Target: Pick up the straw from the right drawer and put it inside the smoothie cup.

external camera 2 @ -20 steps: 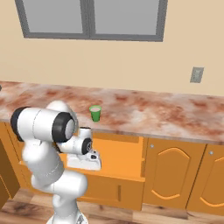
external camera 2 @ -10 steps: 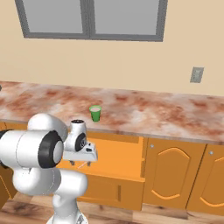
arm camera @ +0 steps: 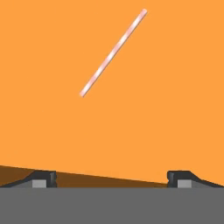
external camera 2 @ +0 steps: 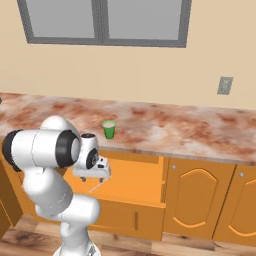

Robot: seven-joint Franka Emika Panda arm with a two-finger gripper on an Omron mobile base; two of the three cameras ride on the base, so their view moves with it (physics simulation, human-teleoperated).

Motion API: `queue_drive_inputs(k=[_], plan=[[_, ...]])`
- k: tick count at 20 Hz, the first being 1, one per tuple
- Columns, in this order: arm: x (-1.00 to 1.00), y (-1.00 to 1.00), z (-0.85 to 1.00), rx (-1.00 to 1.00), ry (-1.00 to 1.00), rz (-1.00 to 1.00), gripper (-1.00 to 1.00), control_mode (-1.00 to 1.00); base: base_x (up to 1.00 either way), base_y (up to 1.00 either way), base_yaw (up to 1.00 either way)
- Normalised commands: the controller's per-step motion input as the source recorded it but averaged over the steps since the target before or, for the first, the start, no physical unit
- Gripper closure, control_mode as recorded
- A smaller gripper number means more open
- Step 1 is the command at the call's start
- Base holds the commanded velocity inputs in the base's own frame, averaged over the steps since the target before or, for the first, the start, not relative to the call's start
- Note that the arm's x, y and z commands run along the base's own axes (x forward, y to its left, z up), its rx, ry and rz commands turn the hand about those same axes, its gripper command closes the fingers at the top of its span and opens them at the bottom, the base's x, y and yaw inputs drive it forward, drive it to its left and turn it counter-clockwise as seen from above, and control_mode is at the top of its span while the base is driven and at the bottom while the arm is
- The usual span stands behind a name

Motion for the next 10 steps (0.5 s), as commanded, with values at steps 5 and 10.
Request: queue_drive_inputs(k=[5,10], plan=[[0.44,0.00,0.00,0.00,0.00,-0.05,-1.00,-1.00,0.00,0.00,0.00],[0.08,0.00,-0.18,0.00,-0.06,-0.06,-1.00,-1.00,0.00,0.00,0.00]])
